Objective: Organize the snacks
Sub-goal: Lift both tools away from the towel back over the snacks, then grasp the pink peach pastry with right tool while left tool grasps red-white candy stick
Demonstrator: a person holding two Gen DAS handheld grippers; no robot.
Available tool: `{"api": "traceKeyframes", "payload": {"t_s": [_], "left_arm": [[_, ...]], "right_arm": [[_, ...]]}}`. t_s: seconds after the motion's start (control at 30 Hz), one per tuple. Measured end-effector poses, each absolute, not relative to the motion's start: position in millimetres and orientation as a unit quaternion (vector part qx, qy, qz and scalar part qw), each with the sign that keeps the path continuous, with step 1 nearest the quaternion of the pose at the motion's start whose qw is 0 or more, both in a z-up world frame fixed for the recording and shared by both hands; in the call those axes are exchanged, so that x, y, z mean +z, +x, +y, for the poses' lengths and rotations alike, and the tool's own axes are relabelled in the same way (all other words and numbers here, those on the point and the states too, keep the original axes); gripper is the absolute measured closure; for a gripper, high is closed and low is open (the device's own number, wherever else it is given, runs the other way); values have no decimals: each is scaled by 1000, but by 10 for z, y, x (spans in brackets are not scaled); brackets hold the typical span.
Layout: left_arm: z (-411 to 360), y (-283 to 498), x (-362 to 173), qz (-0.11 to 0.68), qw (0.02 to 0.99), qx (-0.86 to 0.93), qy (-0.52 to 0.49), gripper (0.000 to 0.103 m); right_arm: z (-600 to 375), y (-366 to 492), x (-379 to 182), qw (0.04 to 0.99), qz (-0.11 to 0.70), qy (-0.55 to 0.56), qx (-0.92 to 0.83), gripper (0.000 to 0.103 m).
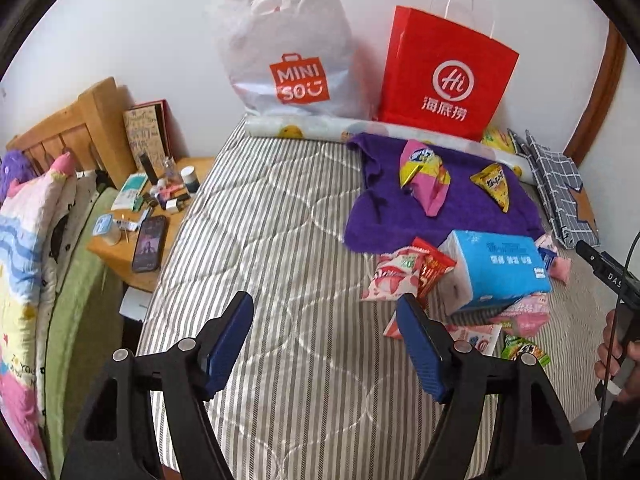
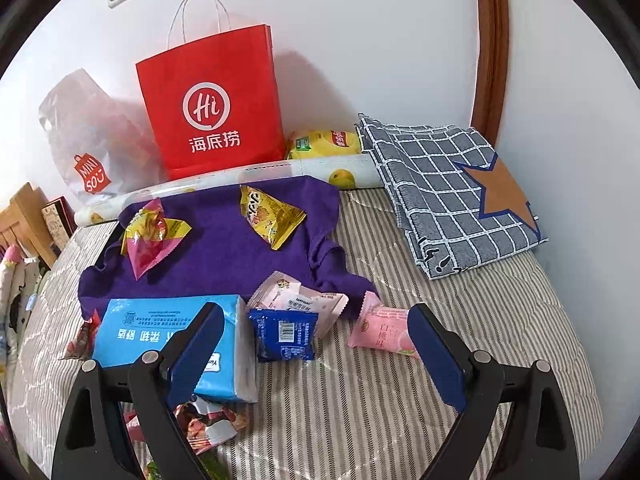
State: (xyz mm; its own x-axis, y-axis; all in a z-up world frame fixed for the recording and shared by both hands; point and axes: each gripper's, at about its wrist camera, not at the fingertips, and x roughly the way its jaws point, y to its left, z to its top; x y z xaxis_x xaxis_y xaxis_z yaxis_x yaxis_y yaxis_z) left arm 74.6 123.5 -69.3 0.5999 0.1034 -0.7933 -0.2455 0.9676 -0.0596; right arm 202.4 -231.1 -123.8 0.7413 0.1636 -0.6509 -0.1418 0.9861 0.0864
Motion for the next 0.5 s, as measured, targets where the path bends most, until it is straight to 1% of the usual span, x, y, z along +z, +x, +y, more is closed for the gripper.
{"api": "traceKeyframes", "payload": {"t_s": [0.17,0.5], "left_arm": [[1236,694,-744,437,891,95,-74,30],[1134,758,-881,442,891,82,-68,30]], "right_arm": [[-2321,1997,-1241,935,346,7,74,10],[-2502,1966,-1310,937,341,24,66,10]]}}
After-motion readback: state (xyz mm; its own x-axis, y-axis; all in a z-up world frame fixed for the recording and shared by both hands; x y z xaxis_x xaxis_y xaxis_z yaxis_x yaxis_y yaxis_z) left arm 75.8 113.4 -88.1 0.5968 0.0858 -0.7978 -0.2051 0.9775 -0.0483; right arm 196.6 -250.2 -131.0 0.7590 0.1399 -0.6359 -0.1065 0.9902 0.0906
